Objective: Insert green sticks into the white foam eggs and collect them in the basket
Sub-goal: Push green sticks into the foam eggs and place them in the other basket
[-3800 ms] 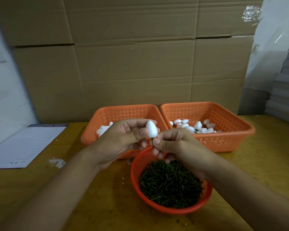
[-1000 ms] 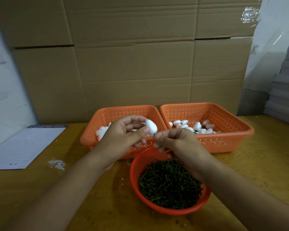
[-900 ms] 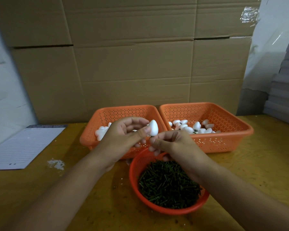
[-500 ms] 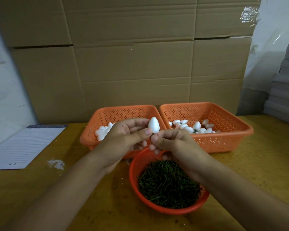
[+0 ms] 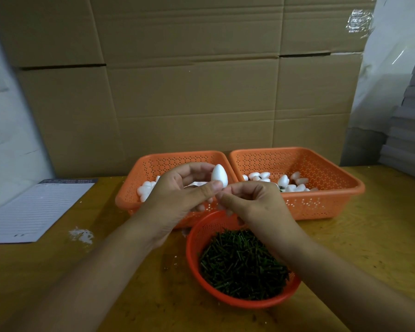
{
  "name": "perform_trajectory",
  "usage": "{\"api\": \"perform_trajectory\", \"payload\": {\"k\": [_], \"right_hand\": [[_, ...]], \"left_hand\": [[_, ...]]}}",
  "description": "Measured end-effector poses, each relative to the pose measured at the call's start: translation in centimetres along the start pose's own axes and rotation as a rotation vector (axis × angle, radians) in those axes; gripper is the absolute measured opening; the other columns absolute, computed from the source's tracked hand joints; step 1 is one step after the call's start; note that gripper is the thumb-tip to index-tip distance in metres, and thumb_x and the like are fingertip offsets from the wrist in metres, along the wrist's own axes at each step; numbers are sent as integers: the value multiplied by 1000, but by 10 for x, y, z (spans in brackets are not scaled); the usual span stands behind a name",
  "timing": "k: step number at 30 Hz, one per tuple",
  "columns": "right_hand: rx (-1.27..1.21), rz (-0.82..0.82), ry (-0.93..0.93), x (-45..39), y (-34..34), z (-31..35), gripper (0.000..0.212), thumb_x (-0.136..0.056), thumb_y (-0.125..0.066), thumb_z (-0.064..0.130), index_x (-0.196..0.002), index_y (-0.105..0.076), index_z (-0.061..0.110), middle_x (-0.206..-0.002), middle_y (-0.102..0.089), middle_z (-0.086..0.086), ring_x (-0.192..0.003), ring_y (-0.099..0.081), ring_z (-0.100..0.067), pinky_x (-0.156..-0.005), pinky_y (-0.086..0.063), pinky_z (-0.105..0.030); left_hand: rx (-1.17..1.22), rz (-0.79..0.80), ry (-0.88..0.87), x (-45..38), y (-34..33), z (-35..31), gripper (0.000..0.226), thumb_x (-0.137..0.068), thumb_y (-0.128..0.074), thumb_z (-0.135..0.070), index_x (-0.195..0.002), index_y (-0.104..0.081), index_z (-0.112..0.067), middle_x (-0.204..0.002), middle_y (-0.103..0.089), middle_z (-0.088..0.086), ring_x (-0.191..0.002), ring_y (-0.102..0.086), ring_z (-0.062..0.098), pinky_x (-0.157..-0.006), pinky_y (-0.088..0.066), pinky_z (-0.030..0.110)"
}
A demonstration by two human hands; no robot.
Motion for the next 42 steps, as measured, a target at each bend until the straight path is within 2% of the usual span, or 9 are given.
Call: {"api": "perform_trajectory", "payload": {"k": [6,11,16,23,26,29,34,39,42], "right_hand": [[23,-16,43,2,-1,3,17,-89,-72,10,-75,-76,3,-59,-65,-4,-53,-48,-14,-48,-37,-22],[-43,23,-15,1,-3,-3,16,-88,-73,11,-74,-74,2,-65,-67,-9,-60,-52,-21,-54,-40,-31],[-61,42,-24,2,-6,-3,15,-88,-72,11,-74,-74,8,-69,-70,-9,-62,-53,-20,-51,-40,-25],[-39,-43,-35,-1,6,-3,13,-92,-67,13,-85,-74,4,-69,-70,-4,-58,-57,-10,-49,-41,-21],[128,-105,-61,-13,34,-2,17,-91,-68,13,-75,-74,14,-66,-71,-4,-56,-59,-11,-51,-47,-25],[453,-225,-54,-29,89,1,14,-87,-72,17,-74,-75,17,-68,-73,-4,-66,-69,-20,-61,-54,-36],[811,-354,-185,-46,159,-18,20,-85,-71,21,-67,-76,13,-65,-71,-13,-67,-67,-31,-61,-54,-43],[774,-453,-117,-49,168,-19,21,-86,-63,17,-82,-75,-1,-76,-71,-21,-76,-67,-39,-63,-53,-42],[753,-363,16,-48,140,-1,14,-88,-62,12,-85,-75,11,-80,-74,-8,-74,-68,-22,-66,-54,-36]], "left_hand": [[-36,20,-20,0,-2,-1,38,-74,-84,-32,-109,-72,-22,-97,-77,5,-71,-65,8,-61,-52,20],[83,148,17,1,-8,0,34,-78,-78,-28,-111,-74,-21,-115,-71,23,-54,-55,6,-60,-50,20],[113,169,23,1,-11,1,39,-82,-73,-26,-119,-67,-15,-120,-71,18,-42,-40,1,-51,-44,19],[116,86,48,-3,-3,9,49,-76,-78,-29,-123,-66,-22,-120,-73,3,-51,-49,4,-57,-49,18],[-7,-37,23,-7,14,9,44,-78,-75,-40,-119,-65,-30,-120,-72,-6,-54,-56,5,-59,-52,19],[-140,-235,-15,-12,48,6,17,-96,-66,-23,-110,-67,-32,-111,-74,-3,-55,-59,5,-57,-51,19],[-424,-346,-40,-16,83,4,27,-95,-56,-9,-99,-66,-34,-103,-73,-7,-62,-66,3,-54,-49,14],[-706,-336,-40,-20,94,11,28,-92,-60,-12,-94,-66,-39,-103,-68,-16,-91,-67,10,-80,-52,30],[-794,-304,-54,-23,93,12,27,-93,-60,-14,-94,-65,-40,-100,-66,-19,-86,-62,3,-76,-49,27]]}}
Point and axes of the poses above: each hand's wrist, its own x-axis away from the middle knuckle, its own y-axis out of the back of the hand, z = x × y, the point moved 10 cm from there along -x, towards the middle knuckle
